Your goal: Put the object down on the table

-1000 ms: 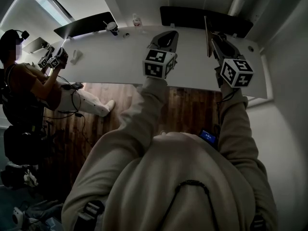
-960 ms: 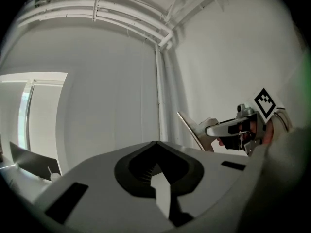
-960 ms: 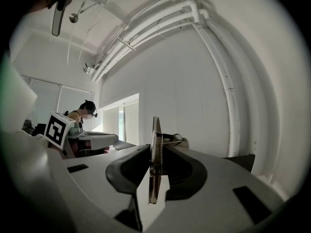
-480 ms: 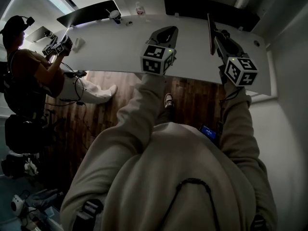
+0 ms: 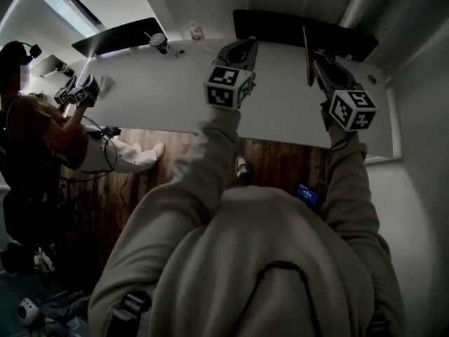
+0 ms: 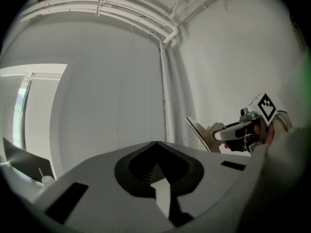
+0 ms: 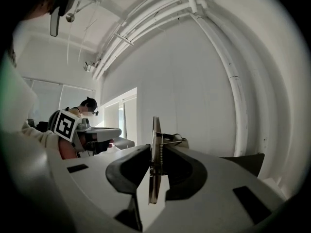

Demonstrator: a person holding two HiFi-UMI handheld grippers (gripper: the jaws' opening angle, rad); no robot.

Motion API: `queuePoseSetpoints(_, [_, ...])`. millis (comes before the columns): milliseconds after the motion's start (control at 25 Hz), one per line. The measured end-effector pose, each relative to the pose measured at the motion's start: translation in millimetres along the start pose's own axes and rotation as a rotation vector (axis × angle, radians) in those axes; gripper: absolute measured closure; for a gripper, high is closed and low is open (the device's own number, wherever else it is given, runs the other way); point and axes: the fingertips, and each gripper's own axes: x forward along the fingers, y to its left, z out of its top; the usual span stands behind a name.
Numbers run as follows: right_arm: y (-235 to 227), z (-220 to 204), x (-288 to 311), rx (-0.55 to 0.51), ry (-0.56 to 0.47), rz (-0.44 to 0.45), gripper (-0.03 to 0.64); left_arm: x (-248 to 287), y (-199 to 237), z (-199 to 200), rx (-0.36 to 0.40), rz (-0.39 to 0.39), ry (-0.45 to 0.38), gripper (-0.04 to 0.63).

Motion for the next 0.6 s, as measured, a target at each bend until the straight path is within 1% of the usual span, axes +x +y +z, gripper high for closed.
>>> queuePoseSetpoints(120, [-12,6,31,0.005,0.006,0.003,0.517,19,22,4,0.026,0.005,0.005,0.591])
queuePoseSetpoints(240, [-19,13,55,0.017,-0.002,-0.009,0.517,30,40,-1,0.033,0.001,0.011,0.591])
queuePoseSetpoints(360, [-21,18,80,0.013,0.007,-0.016,0.517,40,66,-7,0.01,0.013,0.012,0.591])
queuePoseSetpoints(480, [-32,20,110,0.038,0.007,-0.031,0.517,69,91,-15,-0.027,0.003,0.018,0.591])
queuePoseSetpoints(600, [-42,28,128,0.049,0.002,-0.05,0.517,93,99,-12,-0.011,-0.03,0.025,0.591])
